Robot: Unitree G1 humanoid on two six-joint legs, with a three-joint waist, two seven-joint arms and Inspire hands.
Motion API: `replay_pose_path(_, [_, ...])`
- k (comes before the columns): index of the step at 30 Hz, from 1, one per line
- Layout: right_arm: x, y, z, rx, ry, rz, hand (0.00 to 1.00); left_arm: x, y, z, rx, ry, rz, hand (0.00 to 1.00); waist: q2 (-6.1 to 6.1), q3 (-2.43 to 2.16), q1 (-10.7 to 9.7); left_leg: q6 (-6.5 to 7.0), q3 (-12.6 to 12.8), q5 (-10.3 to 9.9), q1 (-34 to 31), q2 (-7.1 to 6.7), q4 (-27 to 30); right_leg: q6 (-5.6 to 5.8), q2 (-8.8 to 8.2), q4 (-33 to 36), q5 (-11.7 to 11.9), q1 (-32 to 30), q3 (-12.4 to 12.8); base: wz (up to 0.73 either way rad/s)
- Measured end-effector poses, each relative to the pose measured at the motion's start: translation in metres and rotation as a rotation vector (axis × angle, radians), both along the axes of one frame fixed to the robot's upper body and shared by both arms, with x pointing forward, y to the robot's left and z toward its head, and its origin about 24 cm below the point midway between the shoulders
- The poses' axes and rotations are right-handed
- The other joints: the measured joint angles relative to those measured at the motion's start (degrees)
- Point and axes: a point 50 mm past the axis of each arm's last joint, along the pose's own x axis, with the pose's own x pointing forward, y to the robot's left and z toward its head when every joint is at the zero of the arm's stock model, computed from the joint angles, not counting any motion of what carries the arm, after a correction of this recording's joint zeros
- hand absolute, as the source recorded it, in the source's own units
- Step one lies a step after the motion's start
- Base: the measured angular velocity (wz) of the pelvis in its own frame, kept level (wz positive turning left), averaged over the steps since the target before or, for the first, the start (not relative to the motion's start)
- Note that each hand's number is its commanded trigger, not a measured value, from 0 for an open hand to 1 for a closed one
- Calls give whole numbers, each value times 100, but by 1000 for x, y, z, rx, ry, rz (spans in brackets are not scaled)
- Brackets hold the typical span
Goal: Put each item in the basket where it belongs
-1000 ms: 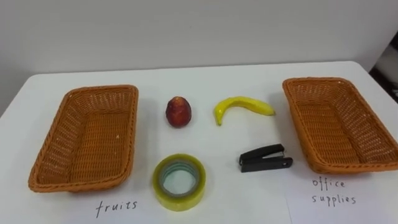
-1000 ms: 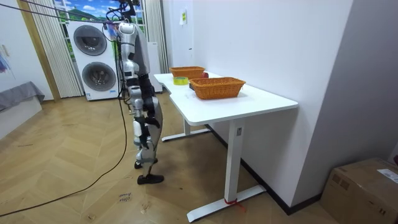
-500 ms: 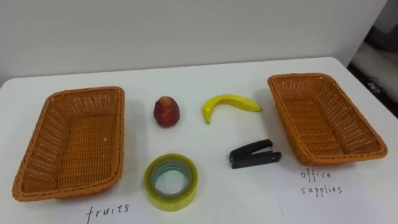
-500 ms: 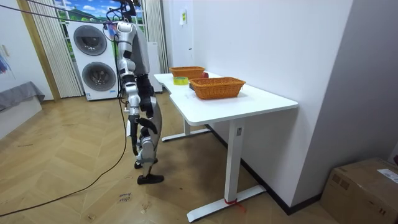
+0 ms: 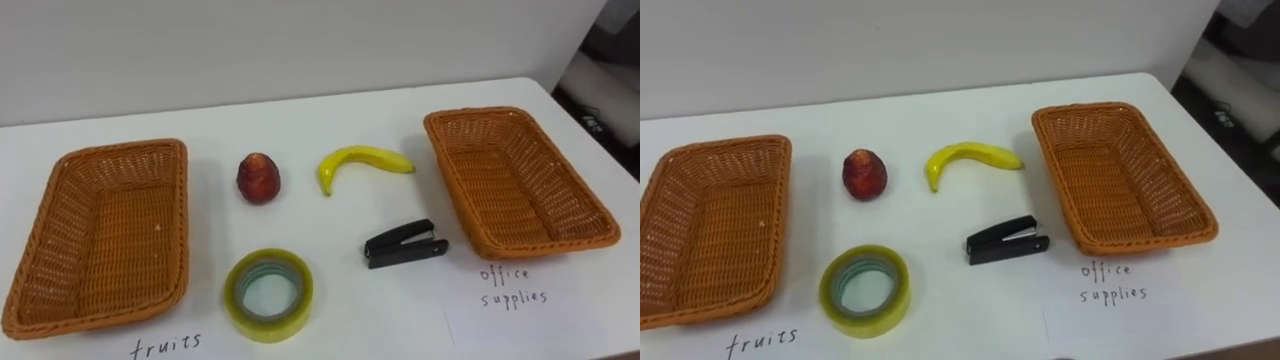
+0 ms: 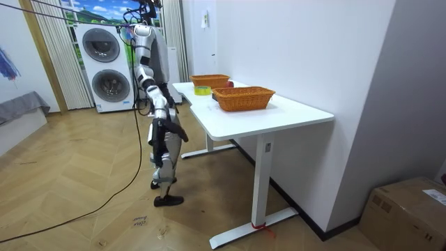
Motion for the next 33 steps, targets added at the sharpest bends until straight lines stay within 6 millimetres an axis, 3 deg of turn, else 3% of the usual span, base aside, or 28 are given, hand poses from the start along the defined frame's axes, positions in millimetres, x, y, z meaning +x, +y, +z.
replay_pose_path(10, [29,-15,49,-246,-43,-26,0,0,-4,-1,-18,-27,-9,0,-4,14,41,0,18,0,-20,0,-12,5,9,-1,-8,-33,45,0])
replay_pose_path(12, [32,-15,55,-277,-42,-10,0,1,-5,-1,-21,-29,-14,0,-29,-1,89,0,34,0,-46,1,-12,5,13,9,-8,-76,68,-6])
replay_pose_path(21, [55,-13,89,-455,-103,64,0,3,-7,-1,-41,-33,-74,0,-82,20,156,0,11,0,-105,3,-6,4,11,-9,-6,-126,37,1])
replay_pose_path(33, [80,-3,143,-811,-79,224,0,8,-11,-4,-84,-32,-112,0,-46,38,176,-2,3,1,-185,8,-7,1,11,54,-4,-207,16,-1])
